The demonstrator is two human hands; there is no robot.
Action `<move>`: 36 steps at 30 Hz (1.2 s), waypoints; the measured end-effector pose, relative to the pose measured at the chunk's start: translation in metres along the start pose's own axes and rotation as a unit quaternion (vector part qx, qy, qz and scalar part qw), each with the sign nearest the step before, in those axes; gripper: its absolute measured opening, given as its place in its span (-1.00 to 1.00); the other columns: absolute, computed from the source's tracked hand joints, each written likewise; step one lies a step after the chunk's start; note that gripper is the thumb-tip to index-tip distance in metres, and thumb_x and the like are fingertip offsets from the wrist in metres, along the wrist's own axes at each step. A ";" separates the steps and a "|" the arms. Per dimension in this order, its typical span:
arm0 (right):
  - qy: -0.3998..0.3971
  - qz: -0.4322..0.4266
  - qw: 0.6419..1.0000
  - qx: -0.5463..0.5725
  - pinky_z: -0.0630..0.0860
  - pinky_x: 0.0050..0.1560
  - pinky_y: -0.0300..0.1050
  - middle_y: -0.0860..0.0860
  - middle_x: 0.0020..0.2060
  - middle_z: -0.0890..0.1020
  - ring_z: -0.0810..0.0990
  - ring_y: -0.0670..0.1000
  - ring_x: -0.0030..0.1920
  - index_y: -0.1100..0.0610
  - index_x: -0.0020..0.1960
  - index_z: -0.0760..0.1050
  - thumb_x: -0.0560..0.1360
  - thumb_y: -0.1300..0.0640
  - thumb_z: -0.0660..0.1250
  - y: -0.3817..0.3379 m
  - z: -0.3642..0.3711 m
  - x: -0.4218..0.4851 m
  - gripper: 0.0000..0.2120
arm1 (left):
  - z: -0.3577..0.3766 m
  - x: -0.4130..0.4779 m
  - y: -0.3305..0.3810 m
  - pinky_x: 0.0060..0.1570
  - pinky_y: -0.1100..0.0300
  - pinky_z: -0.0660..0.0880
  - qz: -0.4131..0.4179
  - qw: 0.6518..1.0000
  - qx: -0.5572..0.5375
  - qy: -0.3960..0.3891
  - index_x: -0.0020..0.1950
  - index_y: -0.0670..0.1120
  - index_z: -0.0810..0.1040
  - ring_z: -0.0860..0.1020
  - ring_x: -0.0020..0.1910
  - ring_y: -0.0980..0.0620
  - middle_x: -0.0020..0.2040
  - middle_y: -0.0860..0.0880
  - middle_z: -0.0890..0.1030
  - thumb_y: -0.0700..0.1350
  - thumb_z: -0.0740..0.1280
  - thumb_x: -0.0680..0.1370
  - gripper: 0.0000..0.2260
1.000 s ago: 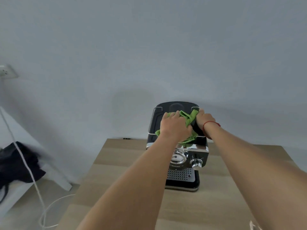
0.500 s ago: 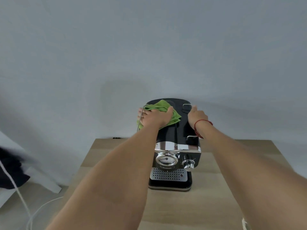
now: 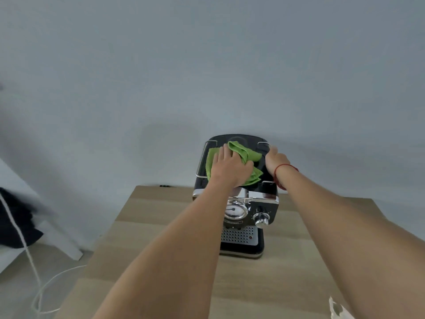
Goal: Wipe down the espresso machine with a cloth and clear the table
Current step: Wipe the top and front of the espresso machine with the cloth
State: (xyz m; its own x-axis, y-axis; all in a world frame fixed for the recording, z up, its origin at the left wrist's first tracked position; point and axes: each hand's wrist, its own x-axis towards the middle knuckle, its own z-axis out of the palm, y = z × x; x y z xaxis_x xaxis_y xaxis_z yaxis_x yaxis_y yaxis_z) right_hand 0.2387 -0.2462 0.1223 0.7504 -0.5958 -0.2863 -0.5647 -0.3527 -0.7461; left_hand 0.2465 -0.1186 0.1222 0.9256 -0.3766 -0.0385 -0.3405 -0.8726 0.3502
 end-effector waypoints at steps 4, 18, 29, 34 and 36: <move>0.007 -0.005 1.000 -0.004 0.26 0.37 -0.02 0.26 0.36 0.42 0.40 0.21 0.37 0.33 0.39 0.33 0.66 -0.07 -0.19 0.005 0.000 -0.013 -0.40 | 0.003 -0.011 -0.009 0.53 -0.03 -0.05 0.100 0.995 0.006 0.002 0.24 -0.21 0.49 -0.08 0.58 -0.08 0.59 -0.14 -0.04 -0.01 0.05 0.61 -0.61; 0.049 -0.048 0.997 -0.043 0.35 0.29 0.04 0.24 0.27 0.51 0.46 0.23 0.29 0.26 0.32 0.42 0.65 -0.07 -0.18 0.013 0.009 0.003 -0.42 | -0.003 0.074 -0.003 0.54 -0.02 -0.10 0.071 0.997 0.020 -0.017 0.56 -0.12 0.17 -0.03 0.57 -0.10 0.58 -0.16 0.05 0.17 -0.19 0.64 -0.41; 0.059 -0.070 0.993 -0.079 0.41 0.05 -0.02 0.18 0.12 0.57 0.55 0.21 0.12 0.16 0.19 0.47 0.63 -0.09 -0.19 0.019 0.013 0.015 -0.46 | -0.014 0.088 0.019 0.27 0.00 0.28 0.052 0.996 -0.052 -0.043 0.21 -0.21 0.53 0.42 0.29 -0.16 0.25 -0.19 0.51 0.18 -0.05 0.62 -0.44; 0.063 -0.076 0.992 -0.082 0.36 -0.01 -0.06 0.18 0.11 0.57 0.54 0.20 0.12 0.17 0.18 0.46 0.63 -0.07 -0.20 0.018 0.011 0.013 -0.47 | -0.018 0.084 0.023 0.27 -0.02 0.32 0.036 0.996 -0.078 -0.035 0.10 -0.23 0.55 0.46 0.21 -0.17 0.16 -0.21 0.56 0.16 -0.05 0.62 -0.45; 0.064 -0.076 0.992 -0.072 0.41 0.05 -0.02 0.19 0.12 0.58 0.54 0.20 0.12 0.16 0.19 0.46 0.63 -0.08 -0.20 0.017 0.011 0.013 -0.46 | -0.015 0.080 0.025 0.34 -0.02 0.28 0.043 0.997 -0.063 -0.004 0.16 -0.27 0.53 0.43 0.26 -0.18 0.20 -0.23 0.53 0.11 -0.05 0.65 -0.47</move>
State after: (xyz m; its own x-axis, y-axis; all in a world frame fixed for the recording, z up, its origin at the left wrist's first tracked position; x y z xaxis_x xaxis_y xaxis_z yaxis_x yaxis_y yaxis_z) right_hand 0.2430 -0.2521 0.0997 0.7857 -0.6119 -0.0911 -0.4984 -0.5388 -0.6792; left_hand 0.3145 -0.1656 0.1419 0.8927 -0.4504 -0.0104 -0.3939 -0.7914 0.4675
